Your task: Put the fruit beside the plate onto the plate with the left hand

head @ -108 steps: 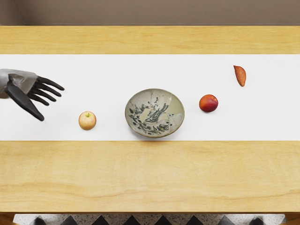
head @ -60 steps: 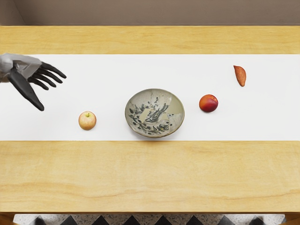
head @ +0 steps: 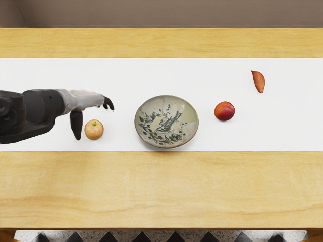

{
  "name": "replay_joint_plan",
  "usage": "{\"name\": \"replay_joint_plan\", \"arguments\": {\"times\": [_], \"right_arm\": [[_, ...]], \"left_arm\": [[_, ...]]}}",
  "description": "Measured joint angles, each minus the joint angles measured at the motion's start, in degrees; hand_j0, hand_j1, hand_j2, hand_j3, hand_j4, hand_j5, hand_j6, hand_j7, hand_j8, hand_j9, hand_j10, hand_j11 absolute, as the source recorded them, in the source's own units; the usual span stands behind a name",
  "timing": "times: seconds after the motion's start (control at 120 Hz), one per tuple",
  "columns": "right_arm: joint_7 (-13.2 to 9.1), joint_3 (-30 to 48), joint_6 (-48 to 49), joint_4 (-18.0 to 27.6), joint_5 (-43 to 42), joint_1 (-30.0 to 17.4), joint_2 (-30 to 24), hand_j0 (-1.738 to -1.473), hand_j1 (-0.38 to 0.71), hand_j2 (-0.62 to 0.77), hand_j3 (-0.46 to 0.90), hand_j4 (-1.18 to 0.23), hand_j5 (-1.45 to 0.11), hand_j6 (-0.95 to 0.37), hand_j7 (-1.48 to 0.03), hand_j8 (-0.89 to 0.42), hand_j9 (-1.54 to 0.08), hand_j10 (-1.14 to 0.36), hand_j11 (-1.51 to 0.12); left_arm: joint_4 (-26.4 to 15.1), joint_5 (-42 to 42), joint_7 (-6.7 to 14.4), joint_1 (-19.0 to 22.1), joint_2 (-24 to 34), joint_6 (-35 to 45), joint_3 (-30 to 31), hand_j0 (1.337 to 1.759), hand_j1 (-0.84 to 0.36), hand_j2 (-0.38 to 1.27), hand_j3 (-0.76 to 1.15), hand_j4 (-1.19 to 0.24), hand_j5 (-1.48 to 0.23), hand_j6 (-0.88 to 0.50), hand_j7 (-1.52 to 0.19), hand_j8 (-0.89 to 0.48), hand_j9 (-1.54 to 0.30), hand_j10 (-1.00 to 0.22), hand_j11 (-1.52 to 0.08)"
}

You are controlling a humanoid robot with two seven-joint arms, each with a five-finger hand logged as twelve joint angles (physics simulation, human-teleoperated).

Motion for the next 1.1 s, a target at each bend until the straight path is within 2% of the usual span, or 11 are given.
{"name": "replay_joint_plan", "arguments": {"times": [0.133, 0.283, 0.433, 0.708, 1.1], "right_arm": [[0.0, 0.0, 0.01, 0.0, 0.0, 0.02, 0.0, -1.658, -0.31, -0.01, 0.0, -0.04, -0.05, -0.04, -0.05, -0.04, -0.05, -0.04, -0.05], [0.03, 0.0, -0.01, 0.0, 0.0, -0.01, 0.0, -1.658, -0.31, -0.01, 0.0, -0.04, -0.05, -0.04, -0.05, -0.04, -0.05, -0.04, -0.05], [0.05, 0.0, -0.01, 0.0, 0.0, -0.04, 0.0, -1.658, -0.31, -0.01, 0.0, -0.04, -0.05, -0.04, -0.05, -0.04, -0.05, -0.04, -0.05], [0.08, 0.0, -0.03, 0.0, 0.0, -0.06, 0.0, -1.658, -0.31, -0.01, 0.0, -0.04, -0.05, -0.04, -0.05, -0.04, -0.05, -0.04, -0.05], [0.09, 0.0, -0.04, 0.0, 0.0, -0.06, 0.0, -1.658, -0.31, -0.01, 0.0, -0.04, -0.05, -0.04, -0.05, -0.04, -0.05, -0.04, -0.05]], "left_arm": [[-0.04, 5.41, 0.0, 0.66, -0.53, 4.91, 2.26, 1.658, 0.05, 0.05, 0.0, -0.26, -0.33, -0.26, -0.33, -0.26, -0.33, -0.26, -0.33], [0.53, 8.06, 0.0, 3.64, -2.33, 8.0, 5.06, 1.658, 0.05, 0.05, 0.0, -0.26, -0.33, -0.26, -0.33, -0.26, -0.33, -0.26, -0.33], [1.57, 9.9, 0.0, 3.78, -2.44, 11.06, 6.82, 1.658, 0.01, 0.06, 0.0, -0.29, -0.37, -0.29, -0.37, -0.29, -0.37, -0.29, -0.37], [3.16, 12.57, 0.0, 4.93, -2.63, 15.5, 9.63, 1.658, -0.12, 0.08, 0.0, -0.39, -0.51, -0.4, -0.51, -0.39, -0.51, -0.39, -0.51], [5.0, 13.9, 0.04, 4.17, -4.62, 18.16, 11.67, 1.657, -0.18, 0.08, 0.0, -0.42, -0.56, -0.43, -0.56, -0.43, -0.56, -0.43, -0.55]]}}
